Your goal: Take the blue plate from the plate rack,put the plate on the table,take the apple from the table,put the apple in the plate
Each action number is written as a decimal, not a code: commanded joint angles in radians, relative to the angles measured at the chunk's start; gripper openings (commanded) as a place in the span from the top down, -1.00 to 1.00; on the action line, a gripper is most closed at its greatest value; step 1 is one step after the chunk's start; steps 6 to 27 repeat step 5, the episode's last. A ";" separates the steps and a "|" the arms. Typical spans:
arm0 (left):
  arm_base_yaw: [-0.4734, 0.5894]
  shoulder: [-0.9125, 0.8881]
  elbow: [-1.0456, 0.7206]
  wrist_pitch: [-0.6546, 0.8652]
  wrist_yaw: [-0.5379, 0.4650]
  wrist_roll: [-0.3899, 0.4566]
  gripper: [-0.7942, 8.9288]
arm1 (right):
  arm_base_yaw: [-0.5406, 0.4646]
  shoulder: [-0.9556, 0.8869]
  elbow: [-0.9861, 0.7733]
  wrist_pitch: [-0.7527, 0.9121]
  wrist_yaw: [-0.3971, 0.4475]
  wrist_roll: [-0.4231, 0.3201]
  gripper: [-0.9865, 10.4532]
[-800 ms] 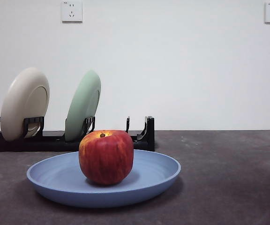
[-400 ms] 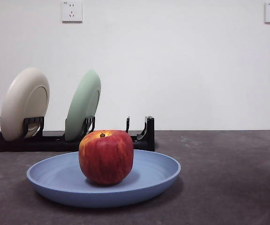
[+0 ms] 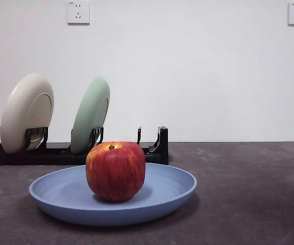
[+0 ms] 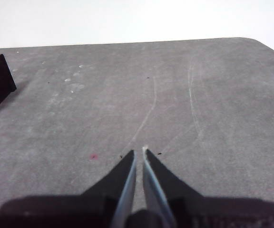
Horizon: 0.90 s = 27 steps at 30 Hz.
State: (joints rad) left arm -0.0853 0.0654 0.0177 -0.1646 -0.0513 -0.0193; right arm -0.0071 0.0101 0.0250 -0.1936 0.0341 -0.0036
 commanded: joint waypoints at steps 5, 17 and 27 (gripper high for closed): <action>0.003 0.000 -0.010 0.002 0.003 -0.008 0.84 | -0.001 -0.001 -0.011 0.007 -0.001 0.011 0.77; 0.003 0.000 -0.010 0.002 0.003 -0.008 0.84 | -0.001 -0.001 -0.011 0.007 -0.001 0.011 0.77; 0.003 0.000 -0.010 0.002 0.003 -0.008 0.84 | -0.001 -0.001 -0.011 0.007 -0.001 0.011 0.77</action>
